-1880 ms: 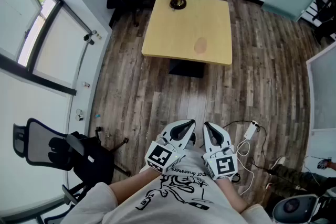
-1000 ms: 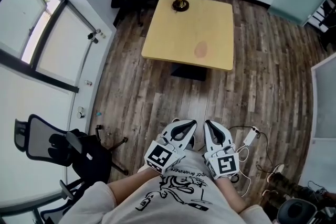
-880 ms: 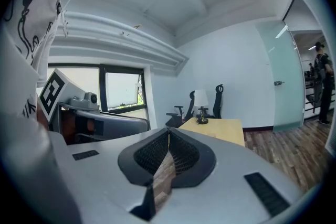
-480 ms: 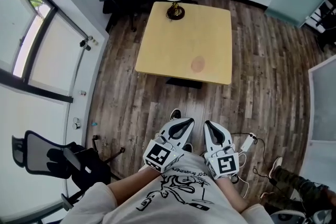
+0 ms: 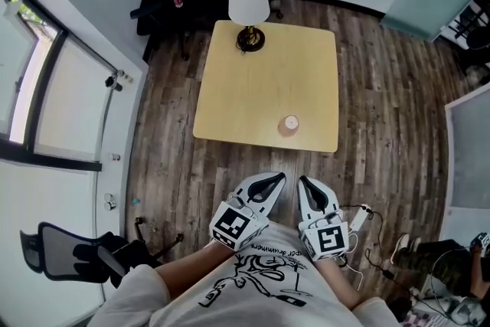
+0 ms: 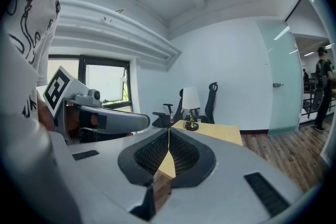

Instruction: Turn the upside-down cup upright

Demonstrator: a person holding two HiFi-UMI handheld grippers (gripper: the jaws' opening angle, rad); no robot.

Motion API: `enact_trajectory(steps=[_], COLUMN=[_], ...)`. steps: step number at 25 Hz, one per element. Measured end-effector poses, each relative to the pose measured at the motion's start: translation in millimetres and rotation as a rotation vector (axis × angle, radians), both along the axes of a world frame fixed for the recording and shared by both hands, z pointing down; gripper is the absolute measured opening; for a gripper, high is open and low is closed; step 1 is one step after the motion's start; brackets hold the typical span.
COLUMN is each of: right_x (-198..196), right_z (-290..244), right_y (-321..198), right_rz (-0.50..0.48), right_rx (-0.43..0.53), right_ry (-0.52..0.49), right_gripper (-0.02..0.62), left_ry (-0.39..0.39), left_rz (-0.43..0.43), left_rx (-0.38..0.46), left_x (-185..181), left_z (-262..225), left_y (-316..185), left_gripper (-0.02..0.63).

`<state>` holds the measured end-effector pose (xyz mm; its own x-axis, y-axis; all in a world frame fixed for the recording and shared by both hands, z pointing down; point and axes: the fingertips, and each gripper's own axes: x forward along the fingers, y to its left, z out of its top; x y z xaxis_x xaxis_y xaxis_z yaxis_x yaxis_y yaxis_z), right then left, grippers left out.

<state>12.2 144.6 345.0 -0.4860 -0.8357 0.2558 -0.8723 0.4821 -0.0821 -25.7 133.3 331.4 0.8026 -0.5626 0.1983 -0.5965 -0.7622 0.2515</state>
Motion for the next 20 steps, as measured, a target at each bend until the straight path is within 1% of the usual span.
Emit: enact_trajectory(steps=[4, 10, 15, 20], right_x=[-5, -15, -21, -21], right_z=[-2, 1, 6, 10], right_y=[-39, -81, -98, -101], right_rz=[0.013, 0.035, 0.052, 0.071], right_rx=[0.000, 0.002, -0.006, -0.028], right_ry=[0.000, 0.004, 0.005, 0.007], right_gripper=[0.024, 0.023, 0.023, 0.023], left_ry=[-0.002, -0.011, -0.016, -0.025], left_rz=[0.017, 0.037, 0.059, 0.075], left_rx=[-0.002, -0.008, -0.019, -0.036], left_x=[-6, -18, -24, -25], left_z=[-2, 3, 9, 14], left_y=[-38, -78, -96, -100], left_gripper=[0.009, 0.009, 0.009, 0.009])
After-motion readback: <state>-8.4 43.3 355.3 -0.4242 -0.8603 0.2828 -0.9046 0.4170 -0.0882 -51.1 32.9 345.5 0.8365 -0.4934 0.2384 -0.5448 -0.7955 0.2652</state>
